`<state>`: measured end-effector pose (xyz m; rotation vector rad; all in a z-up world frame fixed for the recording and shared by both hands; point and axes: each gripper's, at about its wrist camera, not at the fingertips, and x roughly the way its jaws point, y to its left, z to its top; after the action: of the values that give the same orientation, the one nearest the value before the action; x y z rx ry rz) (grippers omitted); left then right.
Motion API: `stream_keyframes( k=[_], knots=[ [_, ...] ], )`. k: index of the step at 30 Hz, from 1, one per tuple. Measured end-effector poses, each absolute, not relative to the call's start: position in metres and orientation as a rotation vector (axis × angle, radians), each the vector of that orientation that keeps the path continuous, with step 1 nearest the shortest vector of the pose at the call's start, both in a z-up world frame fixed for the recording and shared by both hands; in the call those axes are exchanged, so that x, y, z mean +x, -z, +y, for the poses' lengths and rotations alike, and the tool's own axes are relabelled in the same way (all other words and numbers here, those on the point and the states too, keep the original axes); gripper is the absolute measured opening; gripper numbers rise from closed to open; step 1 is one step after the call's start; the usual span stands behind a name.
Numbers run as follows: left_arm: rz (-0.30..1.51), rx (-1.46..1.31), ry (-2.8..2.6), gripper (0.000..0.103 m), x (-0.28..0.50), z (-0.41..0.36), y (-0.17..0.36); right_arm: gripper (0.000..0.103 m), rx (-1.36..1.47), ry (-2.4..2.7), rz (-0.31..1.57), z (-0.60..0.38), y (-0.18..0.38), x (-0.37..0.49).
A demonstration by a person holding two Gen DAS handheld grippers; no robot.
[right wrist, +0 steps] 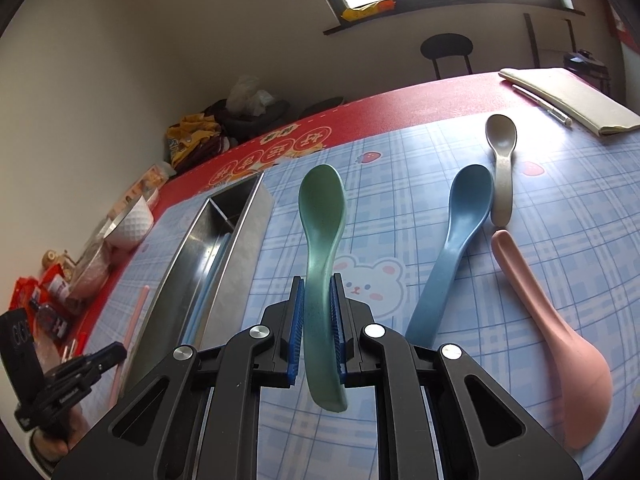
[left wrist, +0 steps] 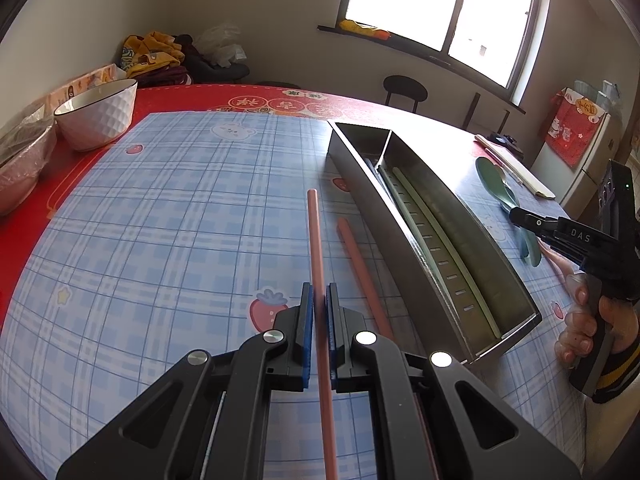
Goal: Organize utensils
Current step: 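Lift the pink chopstick toward the caddy with left tool while right tool lifts the green spoon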
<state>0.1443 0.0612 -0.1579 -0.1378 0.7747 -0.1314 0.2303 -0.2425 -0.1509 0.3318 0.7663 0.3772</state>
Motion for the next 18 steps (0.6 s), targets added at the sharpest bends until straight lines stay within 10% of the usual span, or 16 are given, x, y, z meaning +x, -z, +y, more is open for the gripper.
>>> stream_keyframes(
  k=[18],
  knots=[
    [0.847,-0.275,0.139,0.006,0.149,0.078,0.15,0.013,0.396,-0.413,0.745,-0.253,0.152,0.228]
  ],
)
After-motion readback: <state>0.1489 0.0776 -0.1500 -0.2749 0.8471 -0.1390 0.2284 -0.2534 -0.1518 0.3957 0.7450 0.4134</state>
